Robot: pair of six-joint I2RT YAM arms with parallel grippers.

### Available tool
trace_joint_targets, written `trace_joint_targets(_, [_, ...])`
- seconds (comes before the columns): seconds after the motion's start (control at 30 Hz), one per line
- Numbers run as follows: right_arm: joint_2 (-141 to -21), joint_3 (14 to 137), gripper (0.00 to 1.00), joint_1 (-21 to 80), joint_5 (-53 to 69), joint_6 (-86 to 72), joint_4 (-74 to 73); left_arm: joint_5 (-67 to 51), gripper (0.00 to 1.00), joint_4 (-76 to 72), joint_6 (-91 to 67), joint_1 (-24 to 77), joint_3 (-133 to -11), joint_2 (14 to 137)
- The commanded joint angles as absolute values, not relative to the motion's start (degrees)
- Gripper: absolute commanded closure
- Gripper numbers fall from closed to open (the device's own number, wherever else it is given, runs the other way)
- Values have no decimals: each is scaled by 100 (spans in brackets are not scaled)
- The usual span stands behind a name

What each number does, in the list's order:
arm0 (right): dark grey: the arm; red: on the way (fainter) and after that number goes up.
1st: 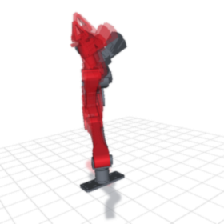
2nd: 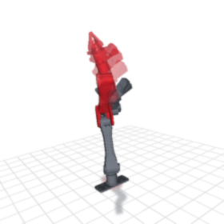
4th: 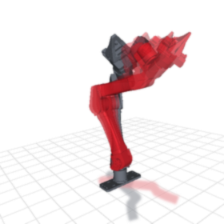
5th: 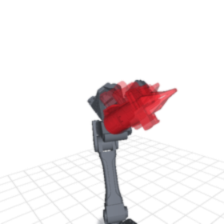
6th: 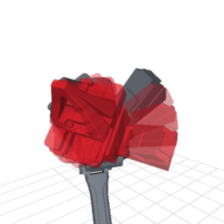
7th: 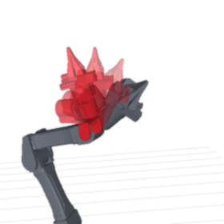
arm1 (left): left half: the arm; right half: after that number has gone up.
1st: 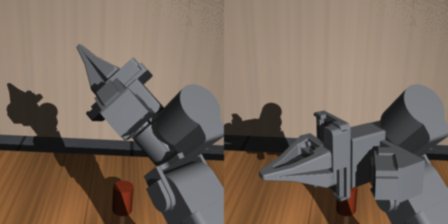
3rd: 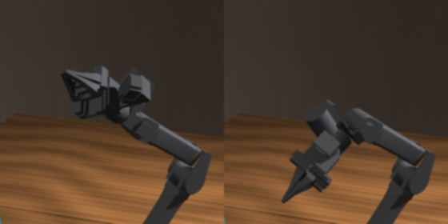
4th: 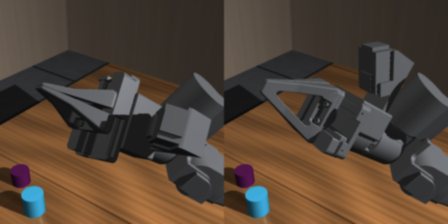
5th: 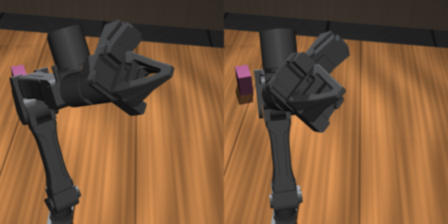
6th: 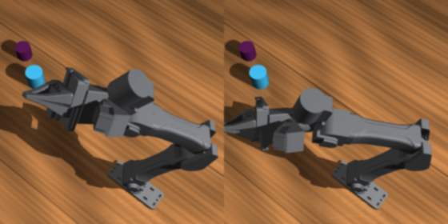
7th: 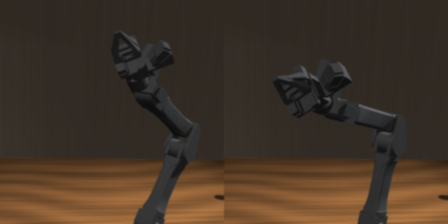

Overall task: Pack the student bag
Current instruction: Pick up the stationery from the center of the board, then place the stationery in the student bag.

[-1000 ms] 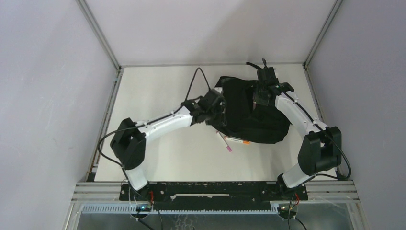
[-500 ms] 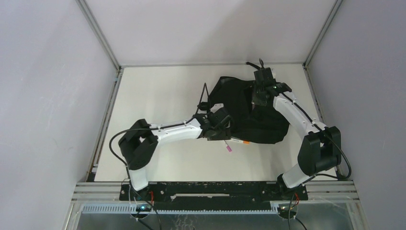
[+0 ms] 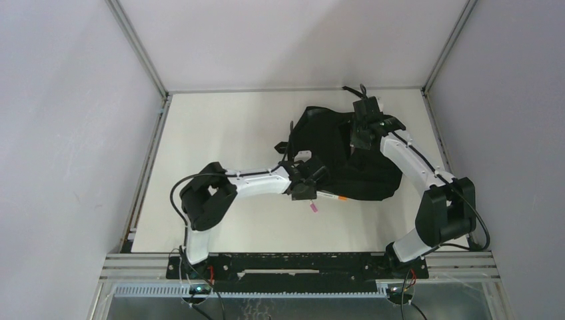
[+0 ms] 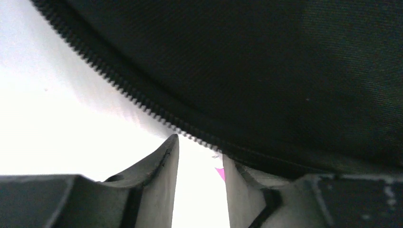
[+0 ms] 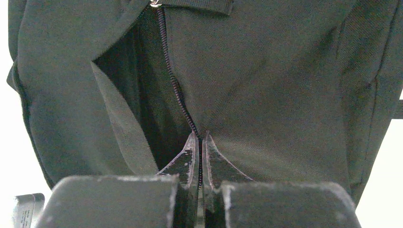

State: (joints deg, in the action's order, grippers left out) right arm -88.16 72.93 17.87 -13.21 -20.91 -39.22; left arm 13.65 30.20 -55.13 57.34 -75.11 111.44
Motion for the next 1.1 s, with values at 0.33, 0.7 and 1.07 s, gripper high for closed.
trace_joint_targets(0.33, [-8367,7277,100,1758,-1137,-2265,-3559,1910,70,3541,-5312,5397,-6807,10590])
trace_joint_targets(0.7, [-8405,7277,100,1701,-1056,-2225,-3520,2315,100,3779,-4606,5271,-6968,9975])
trace_joint_targets(1.07, [-8363,7277,100,1617,-1026,-2215,-3566,1639,100,3874,-3358,4675,-8210,9001])
